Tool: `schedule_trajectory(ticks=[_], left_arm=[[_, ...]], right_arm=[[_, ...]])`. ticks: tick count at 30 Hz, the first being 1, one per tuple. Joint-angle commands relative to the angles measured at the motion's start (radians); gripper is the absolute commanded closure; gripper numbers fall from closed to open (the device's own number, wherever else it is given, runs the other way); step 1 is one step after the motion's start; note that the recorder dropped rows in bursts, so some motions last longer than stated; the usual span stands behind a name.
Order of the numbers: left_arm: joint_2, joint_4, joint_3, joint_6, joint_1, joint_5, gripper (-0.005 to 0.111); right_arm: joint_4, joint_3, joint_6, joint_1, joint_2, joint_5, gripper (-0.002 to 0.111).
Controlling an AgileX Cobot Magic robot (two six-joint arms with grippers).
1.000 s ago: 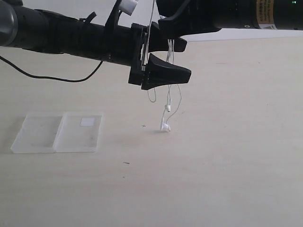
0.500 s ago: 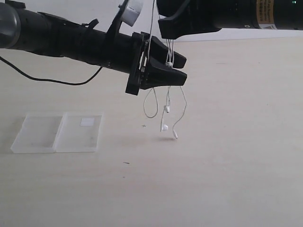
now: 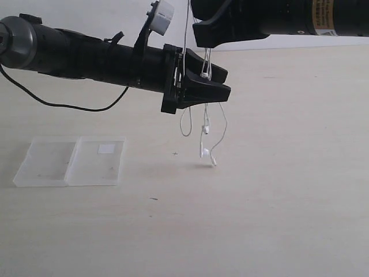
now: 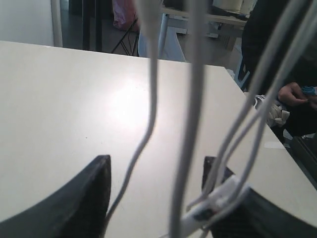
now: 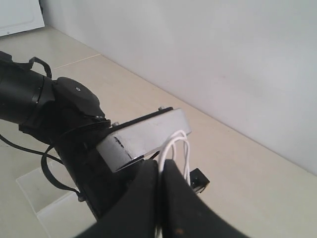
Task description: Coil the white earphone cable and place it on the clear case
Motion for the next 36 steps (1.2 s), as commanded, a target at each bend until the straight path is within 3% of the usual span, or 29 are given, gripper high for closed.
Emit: schedule_trajectory(ticks=[1, 7, 12, 15, 24, 36], left_arm=[[-0.001, -0.009, -0.003, 0.002, 0.002, 0.016, 0.053], [-0.001, -0.006, -0.003, 0.002, 0.002, 0.016, 0.057], [-0.001, 0.01, -0.003, 0.002, 0.002, 0.016, 0.092], [-0.001, 0.018, -0.003, 0.002, 0.002, 0.016, 0.105], [-0.001, 0.016, -0.003, 0.0, 0.002, 0.016, 0.107], [-0.01, 0.042, -0.003, -0.058, 0.018, 0.016, 0.107]], right_arm=[[-0.004, -0.005, 0.003, 0.0, -0.003, 0.002, 0.108], [0.0, -0.005, 0.003, 0.0, -0.003, 0.036, 0.108], [0.0, -0.005, 0.003, 0.0, -0.003, 0.036, 0.108], [0.0, -0.005, 0.005, 0.0, -0.003, 0.058, 0.108], [-0.002, -0.005, 0.016, 0.0, -0.003, 0.097, 0.108], [0.002, -0.005, 0.055, 0.0, -0.003, 0.316, 0.106]])
